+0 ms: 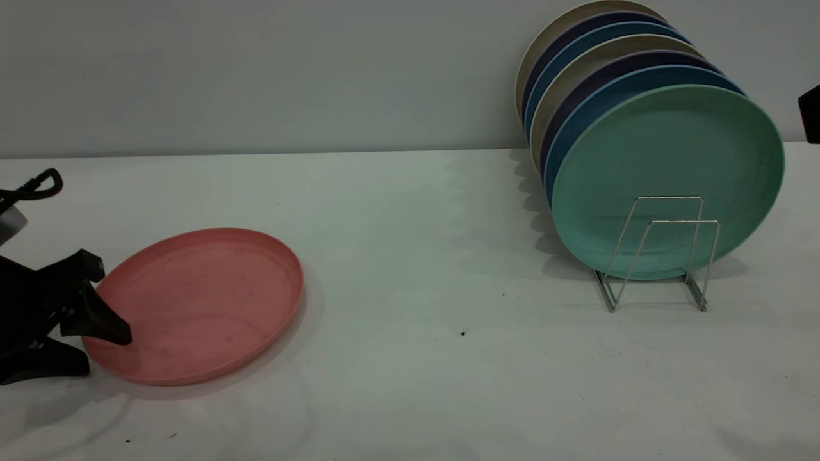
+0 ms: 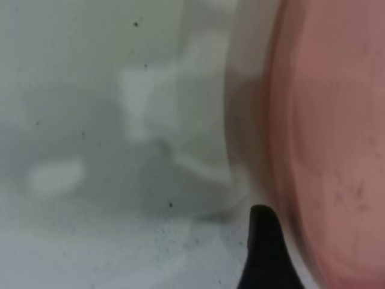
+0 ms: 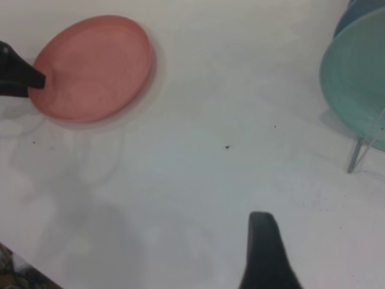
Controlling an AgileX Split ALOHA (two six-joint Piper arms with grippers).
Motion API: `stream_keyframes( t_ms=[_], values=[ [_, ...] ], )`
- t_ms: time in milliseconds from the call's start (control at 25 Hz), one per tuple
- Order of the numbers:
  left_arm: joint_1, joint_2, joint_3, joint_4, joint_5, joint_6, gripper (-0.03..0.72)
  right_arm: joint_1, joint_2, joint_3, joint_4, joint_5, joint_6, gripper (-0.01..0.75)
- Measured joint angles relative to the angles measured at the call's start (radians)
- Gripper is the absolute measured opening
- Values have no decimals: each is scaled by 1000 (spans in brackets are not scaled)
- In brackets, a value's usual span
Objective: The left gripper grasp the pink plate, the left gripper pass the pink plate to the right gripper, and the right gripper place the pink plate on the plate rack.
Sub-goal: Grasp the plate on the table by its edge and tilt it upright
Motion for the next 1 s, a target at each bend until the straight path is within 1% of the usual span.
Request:
stream_keyframes(
  t_ms=[280,360,440,600,800,840,880,1000],
  values=[
    [0,48,-51,-1,56,4,506,0,0,0,1,-4,0,511],
    [0,49,-60,-1,61,5,487,0,0,0,1,-4,0,511],
    [0,51,-62,-3,62,5,451,0,0,0,1,-4,0,511],
    [0,54,-62,-3,62,9,313,0,0,0,14,-4,0,511],
    [0,54,-62,-5,61,15,69,0,0,0,19,-5,0,511],
    [0,54,-62,-5,62,21,39,0,0,0,20,-5,0,511],
    [0,54,-62,-4,63,31,26,0,0,0,20,-3,0,511],
    [0,54,-70,-2,61,50,14,0,4,0,26,18,11,511]
  ],
)
